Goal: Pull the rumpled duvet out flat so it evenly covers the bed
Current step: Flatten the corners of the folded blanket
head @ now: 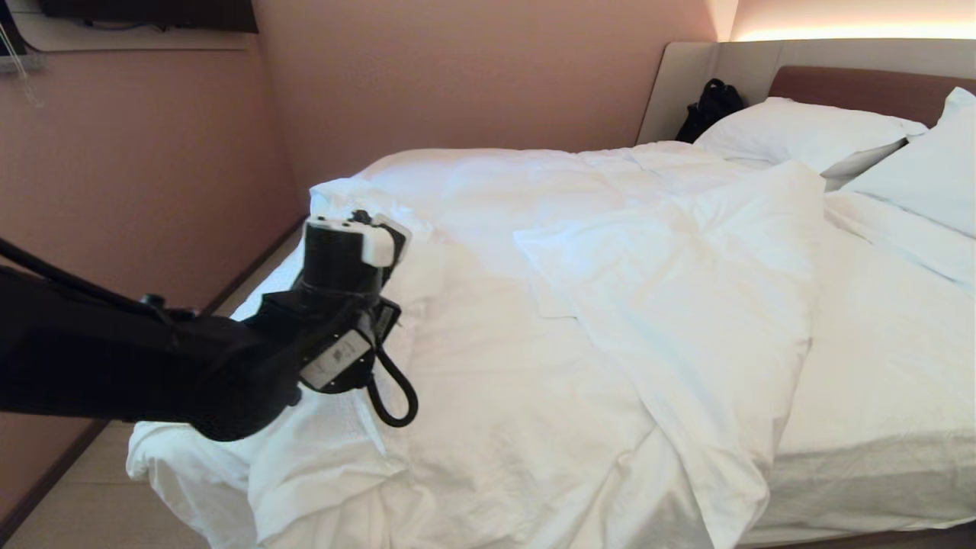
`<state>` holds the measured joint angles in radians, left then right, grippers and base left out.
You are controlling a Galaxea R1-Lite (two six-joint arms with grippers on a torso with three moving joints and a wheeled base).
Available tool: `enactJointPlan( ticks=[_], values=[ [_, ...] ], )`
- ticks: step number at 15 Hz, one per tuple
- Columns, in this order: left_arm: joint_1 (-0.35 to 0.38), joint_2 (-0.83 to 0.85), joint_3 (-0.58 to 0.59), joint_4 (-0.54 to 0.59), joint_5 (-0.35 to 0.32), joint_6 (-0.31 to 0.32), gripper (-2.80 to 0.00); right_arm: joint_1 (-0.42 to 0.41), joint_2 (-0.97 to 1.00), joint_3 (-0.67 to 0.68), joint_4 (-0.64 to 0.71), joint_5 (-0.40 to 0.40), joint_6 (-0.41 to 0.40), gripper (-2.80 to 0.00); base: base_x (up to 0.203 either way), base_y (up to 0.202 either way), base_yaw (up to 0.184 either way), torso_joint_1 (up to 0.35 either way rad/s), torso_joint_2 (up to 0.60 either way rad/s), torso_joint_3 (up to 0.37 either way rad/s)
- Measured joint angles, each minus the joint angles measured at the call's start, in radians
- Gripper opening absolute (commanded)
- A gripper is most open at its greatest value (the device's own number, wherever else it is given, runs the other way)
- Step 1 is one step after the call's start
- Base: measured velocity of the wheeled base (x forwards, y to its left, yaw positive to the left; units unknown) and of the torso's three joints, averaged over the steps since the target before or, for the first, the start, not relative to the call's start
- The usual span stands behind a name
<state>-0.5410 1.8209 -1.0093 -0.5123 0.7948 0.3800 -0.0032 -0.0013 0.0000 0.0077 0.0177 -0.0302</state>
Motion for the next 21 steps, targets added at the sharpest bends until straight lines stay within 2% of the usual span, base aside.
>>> enactJointPlan(
  ticks=[4,8,11,17,21],
  values=[
    [0.211,-0.201,0.06,0.026,-0.1,0.003,-2.8,0.0,0.0,0.0,0.0,0.0,0.0,-2.8,0.0,0.0,0.0,0.0,0.0,0.0],
    [0.458,-0.388,0.152,0.031,-0.249,-0.003,-2.8,0.0,0.0,0.0,0.0,0.0,0.0,-2.8,0.0,0.0,0.0,0.0,0.0,0.0],
    [0.624,-0.494,0.22,0.029,-0.334,-0.035,-2.8,0.0,0.0,0.0,0.0,0.0,0.0,-2.8,0.0,0.0,0.0,0.0,0.0,0.0],
    [0.77,-0.606,0.29,0.028,-0.333,-0.061,-2.8,0.0,0.0,0.0,0.0,0.0,0.001,-2.8,0.0,0.0,0.0,0.0,0.0,0.0],
    [0.94,-0.644,0.342,0.029,-0.347,-0.083,-2.8,0.0,0.0,0.0,0.0,0.0,0.0,-2.8,0.0,0.0,0.0,0.0,0.0,0.0]
  ],
)
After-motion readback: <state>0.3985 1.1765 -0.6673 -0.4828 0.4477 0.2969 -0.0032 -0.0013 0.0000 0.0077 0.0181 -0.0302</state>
